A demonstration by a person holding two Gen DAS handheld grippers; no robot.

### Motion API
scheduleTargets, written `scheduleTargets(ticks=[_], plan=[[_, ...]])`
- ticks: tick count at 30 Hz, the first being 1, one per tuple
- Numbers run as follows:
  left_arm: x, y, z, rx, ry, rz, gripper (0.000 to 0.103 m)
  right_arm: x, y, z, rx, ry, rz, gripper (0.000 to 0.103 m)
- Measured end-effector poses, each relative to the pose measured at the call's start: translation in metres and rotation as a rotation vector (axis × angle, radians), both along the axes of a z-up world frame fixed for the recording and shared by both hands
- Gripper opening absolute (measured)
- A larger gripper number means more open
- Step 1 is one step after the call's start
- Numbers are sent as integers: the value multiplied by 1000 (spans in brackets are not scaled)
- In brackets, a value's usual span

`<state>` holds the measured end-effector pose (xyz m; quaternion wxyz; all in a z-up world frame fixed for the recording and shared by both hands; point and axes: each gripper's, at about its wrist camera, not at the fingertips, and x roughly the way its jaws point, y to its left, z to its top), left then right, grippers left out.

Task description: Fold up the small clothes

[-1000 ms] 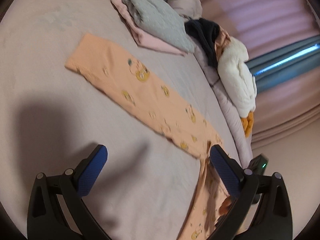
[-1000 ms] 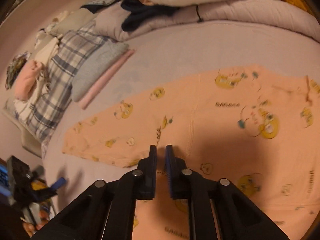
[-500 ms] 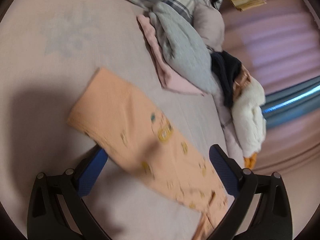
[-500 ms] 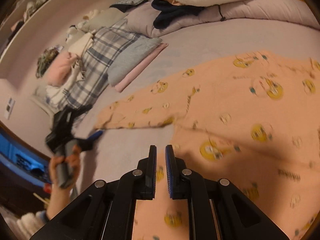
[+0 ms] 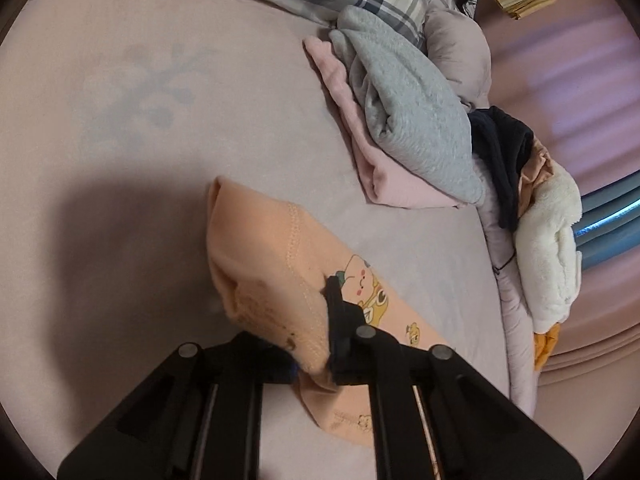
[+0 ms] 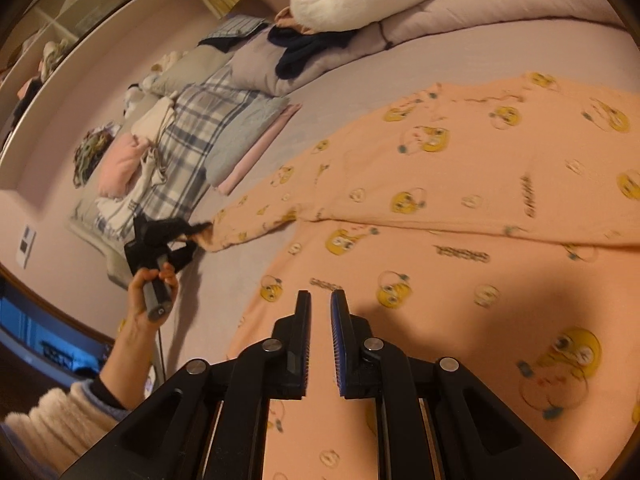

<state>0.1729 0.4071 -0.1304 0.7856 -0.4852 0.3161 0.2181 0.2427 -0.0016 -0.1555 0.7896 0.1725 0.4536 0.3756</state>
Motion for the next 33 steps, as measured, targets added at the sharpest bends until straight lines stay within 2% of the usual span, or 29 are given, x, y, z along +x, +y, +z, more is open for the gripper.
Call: scheduleTargets(ticks=[3, 5, 8, 12, 17, 22, 28, 31, 32, 33], plan=[[3, -17, 21, 89, 1, -28, 5, -1, -10, -2, -9, 11, -27, 12], [10, -36, 41, 159, -16, -79, 5, -3, -16, 0, -6, 5, -36, 12], [21, -70, 68, 225, -51, -155, 5, -5, -25, 3, 11, -3, -48, 13], [37, -125, 91, 270, -103, -285, 5, -11, -39, 6, 34, -20, -67, 13], [58, -219, 104, 312, -149, -483, 5, -17, -66, 6, 69, -32, -107, 12], [81, -319, 94, 390, -128, -672, 5, -21, -97, 1, 97, -29, -166, 13], [96, -406, 55, 415, -55, -852, 7, -25, -135, -6, 118, -21, -252, 13], [100, -432, 33, 399, -6, -927, 20, -26, -148, -8, 126, -14, -290, 13], [99, -436, 28, 384, 1, -949, 36, -26, -152, -9, 129, -12, -300, 13], [98, -443, 24, 372, 1, -964, 56, -26, -155, -9, 132, -10, -311, 13]])
